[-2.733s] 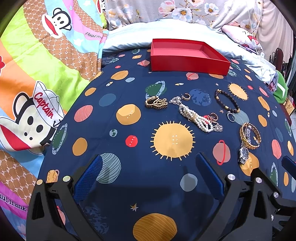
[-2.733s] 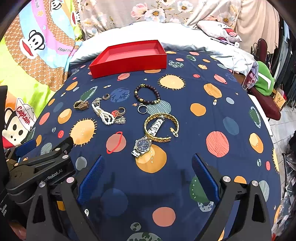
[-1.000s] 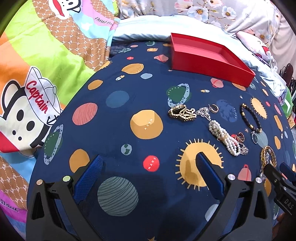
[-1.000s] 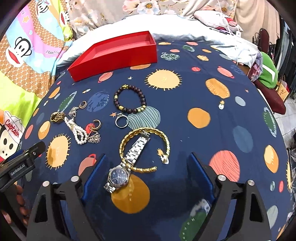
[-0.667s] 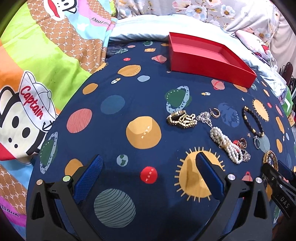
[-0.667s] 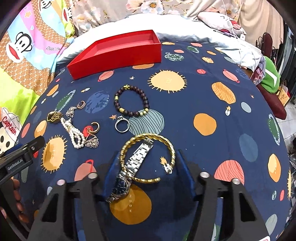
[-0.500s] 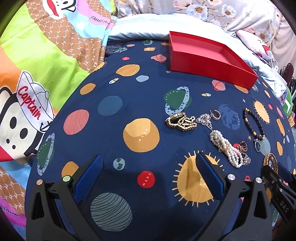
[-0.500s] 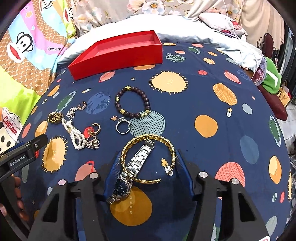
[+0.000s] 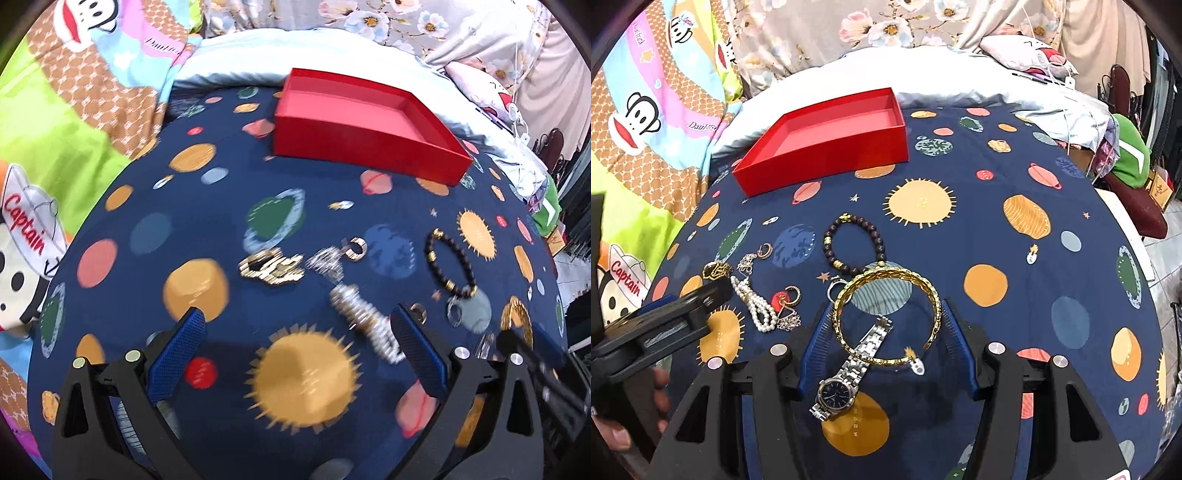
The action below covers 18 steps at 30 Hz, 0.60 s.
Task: Organize jewelry
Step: 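Grasp the pearl necklace with the left tool while the right tool grasps the gold bangle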
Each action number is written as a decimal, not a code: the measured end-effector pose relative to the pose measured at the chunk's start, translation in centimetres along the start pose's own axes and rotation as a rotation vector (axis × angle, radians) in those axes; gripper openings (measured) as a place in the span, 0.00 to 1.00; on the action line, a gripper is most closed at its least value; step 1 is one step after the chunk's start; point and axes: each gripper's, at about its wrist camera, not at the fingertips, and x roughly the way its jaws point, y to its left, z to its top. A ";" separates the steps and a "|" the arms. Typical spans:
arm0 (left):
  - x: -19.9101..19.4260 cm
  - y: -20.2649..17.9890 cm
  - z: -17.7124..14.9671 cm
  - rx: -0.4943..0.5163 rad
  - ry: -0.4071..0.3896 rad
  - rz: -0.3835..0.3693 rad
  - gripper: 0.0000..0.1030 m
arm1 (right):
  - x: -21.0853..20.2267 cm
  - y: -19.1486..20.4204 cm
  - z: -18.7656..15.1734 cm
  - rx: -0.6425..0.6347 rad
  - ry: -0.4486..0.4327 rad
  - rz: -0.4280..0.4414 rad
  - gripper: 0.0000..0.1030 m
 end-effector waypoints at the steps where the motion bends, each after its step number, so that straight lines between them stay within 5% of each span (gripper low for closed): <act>1: 0.4 -0.6 0.2 0.005 0.003 0.013 0.95 | 0.0 -0.2 0.0 0.005 0.002 0.001 0.55; 9: 2.7 -1.6 -0.5 0.040 0.058 0.091 0.77 | -0.1 -1.1 -0.2 0.033 0.007 0.004 0.55; 18: 1.4 0.3 -1.4 0.066 0.035 0.061 0.45 | 0.0 -0.4 -0.3 0.022 0.012 0.028 0.55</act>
